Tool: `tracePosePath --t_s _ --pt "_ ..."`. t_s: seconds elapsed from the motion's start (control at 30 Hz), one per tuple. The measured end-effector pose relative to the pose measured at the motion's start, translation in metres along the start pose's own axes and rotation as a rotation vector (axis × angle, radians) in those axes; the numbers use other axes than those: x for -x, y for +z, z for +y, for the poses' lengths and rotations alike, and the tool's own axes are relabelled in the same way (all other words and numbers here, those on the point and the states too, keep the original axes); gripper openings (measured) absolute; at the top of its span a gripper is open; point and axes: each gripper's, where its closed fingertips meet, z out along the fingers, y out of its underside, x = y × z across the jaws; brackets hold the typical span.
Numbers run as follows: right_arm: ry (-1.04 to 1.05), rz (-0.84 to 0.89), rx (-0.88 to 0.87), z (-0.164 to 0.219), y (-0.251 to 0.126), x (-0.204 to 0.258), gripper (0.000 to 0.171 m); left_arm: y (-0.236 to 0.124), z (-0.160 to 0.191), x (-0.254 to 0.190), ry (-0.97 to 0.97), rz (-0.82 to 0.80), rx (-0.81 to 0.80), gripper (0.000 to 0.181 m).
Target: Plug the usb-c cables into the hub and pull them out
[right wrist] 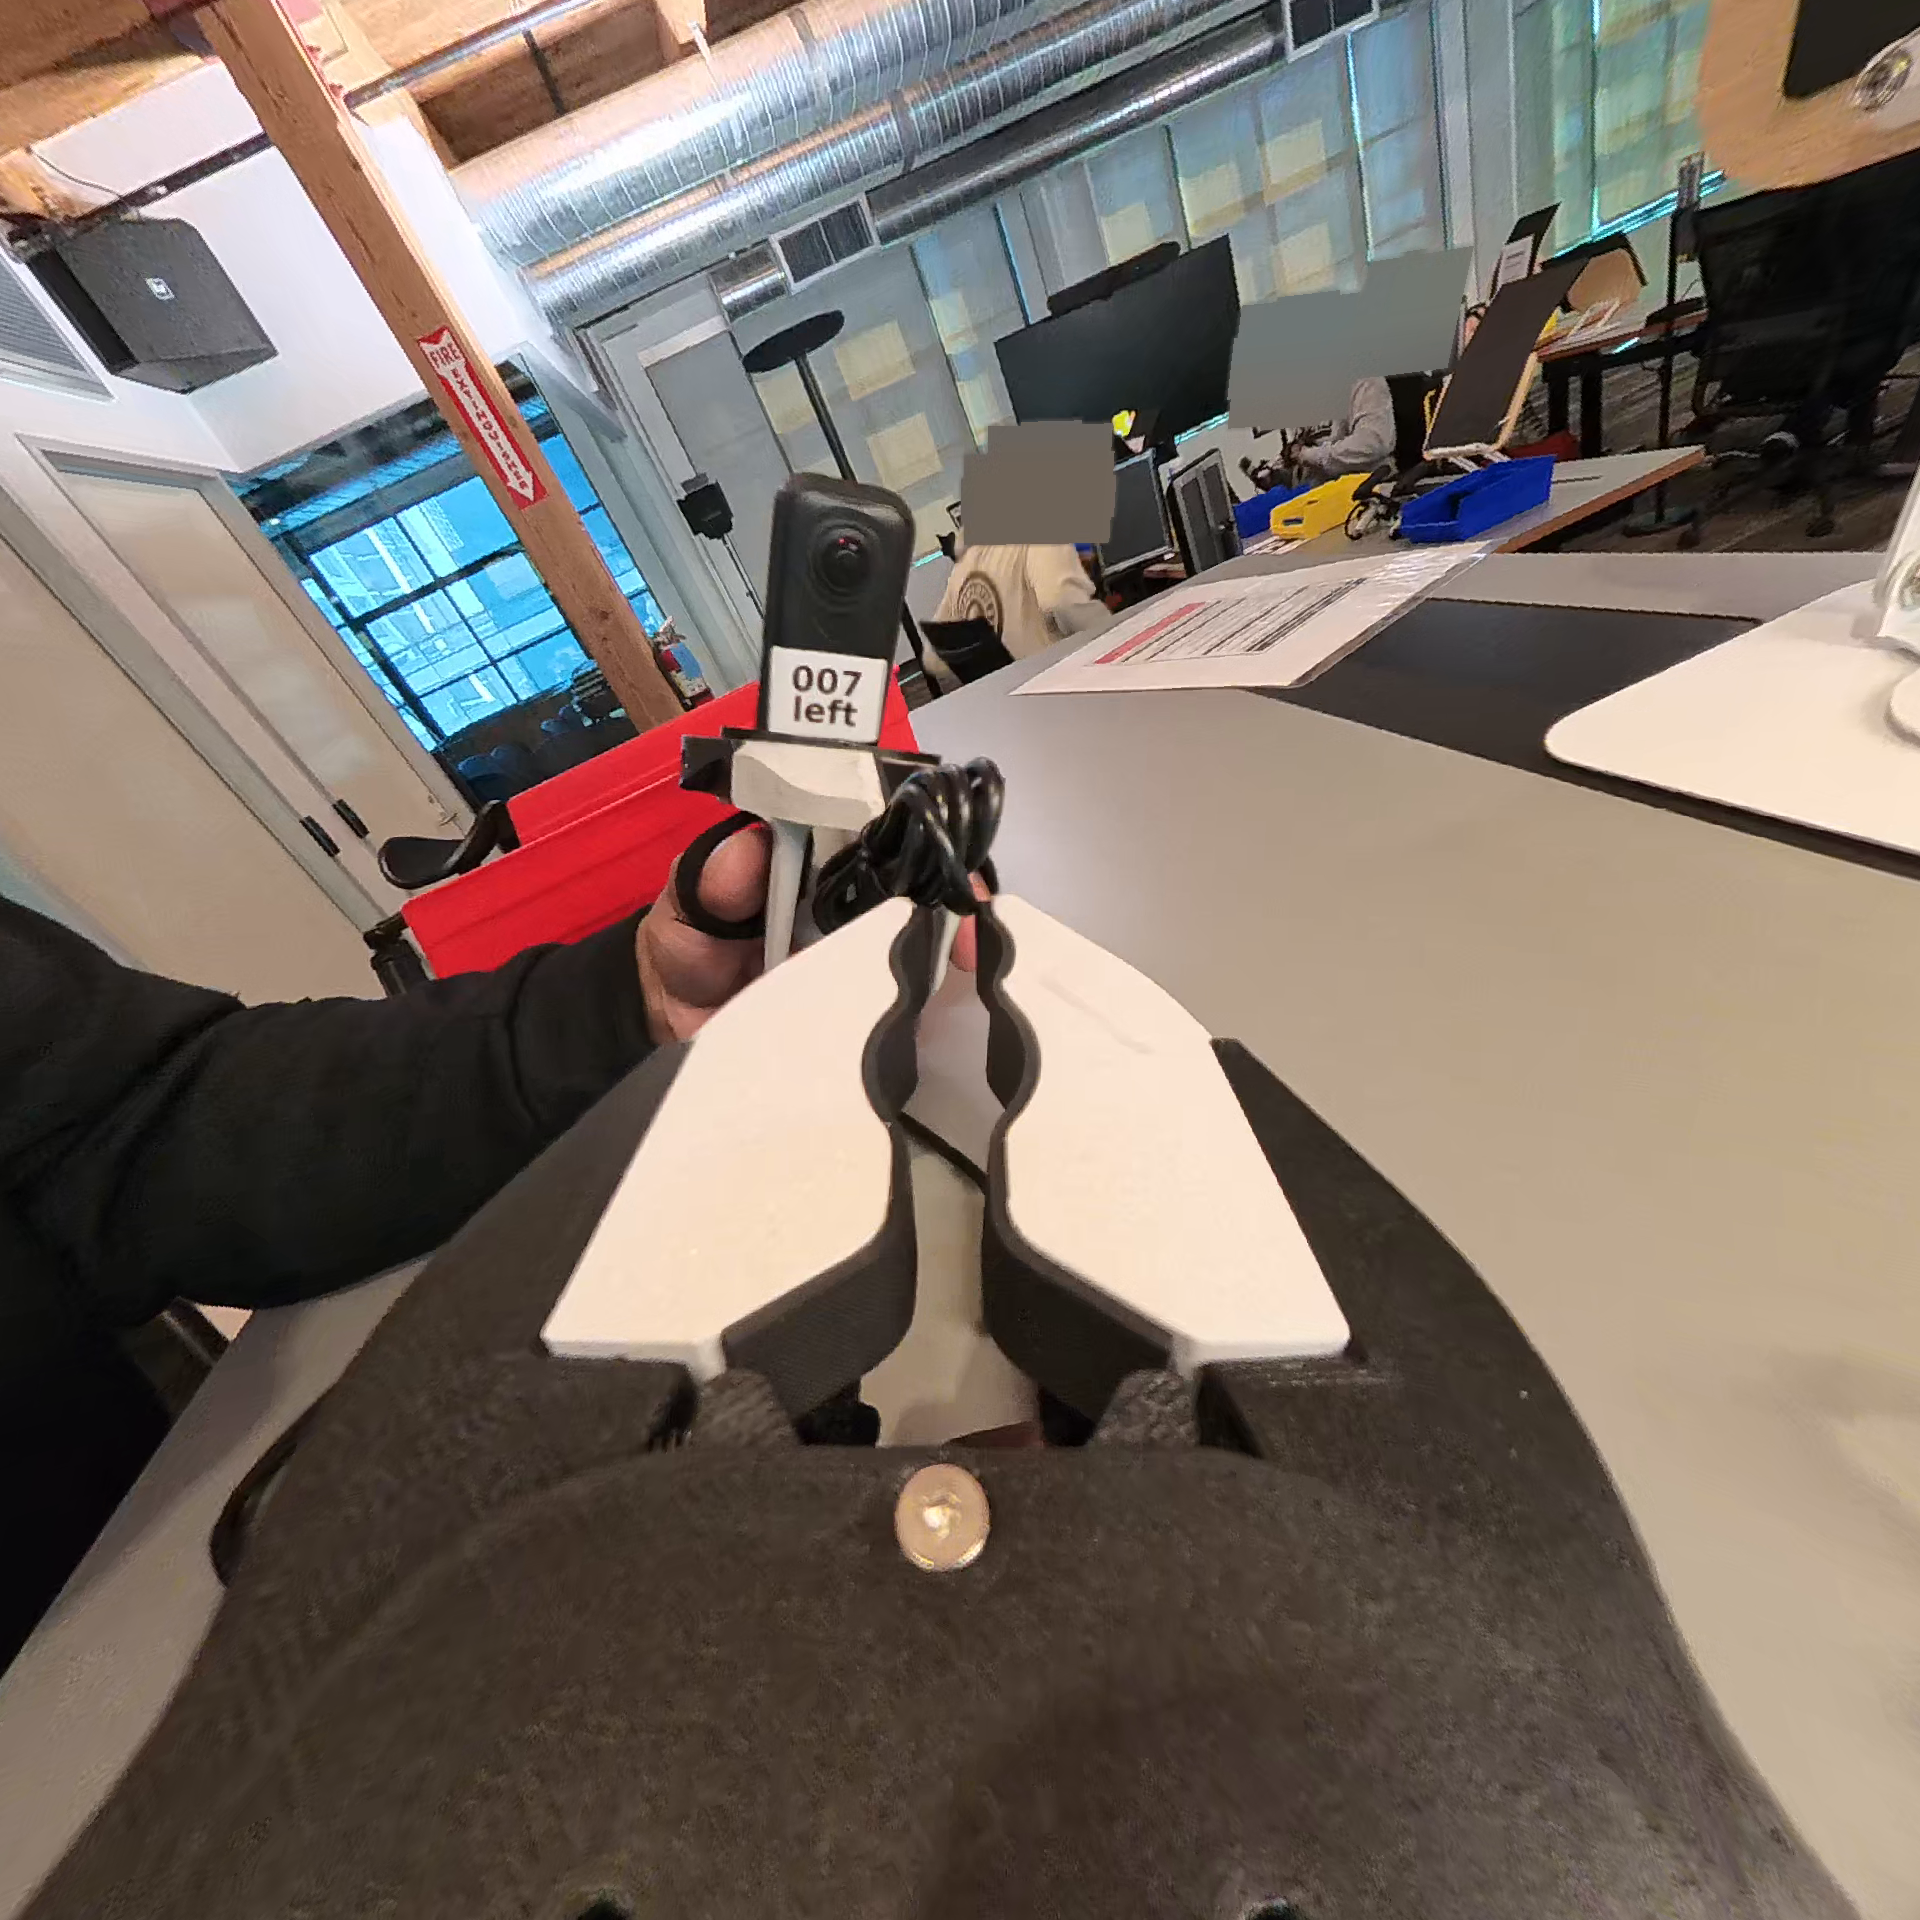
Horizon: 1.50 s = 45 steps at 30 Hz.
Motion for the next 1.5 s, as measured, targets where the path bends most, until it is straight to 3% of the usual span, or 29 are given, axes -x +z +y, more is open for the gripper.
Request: tracePosePath --t_s 0.2,0.3,0.47,0.7,0.9,1.27,1.5 --pt "0.008 0.033 -0.024 -0.002 0.001 -0.005 0.009 0.000 0.000 0.001 -0.045 0.005 -0.007 0.019" --pt "0.018 0.065 -0.061 -0.007 0.000 -0.010 0.009 0.009 0.017 -0.001 -0.030 0.003 0.095 0.024" --pt "0.013 0.085 -0.060 -0.007 -0.001 -0.012 0.007 0.020 0.032 0.000 0.057 -0.049 0.183 0.011" --pt "0.015 0.100 -0.074 -0.010 -0.002 -0.014 0.012 0.018 0.026 0.002 0.060 -0.063 0.155 0.010" --pt "0.024 0.112 -0.098 -0.018 -0.011 -0.018 0.020 0.006 0.005 -0.002 0.015 -0.004 0.025 0.010" --pt "0.153 -0.162 0.016 0.001 0.003 0.017 0.030 -0.003 -0.008 -0.013 0.029 0.093 -0.064 0.011" --pt "0.090 -0.157 0.084 0.016 0.018 0.027 0.030 -0.001 -0.009 -0.019 0.045 0.123 -0.072 0.010"
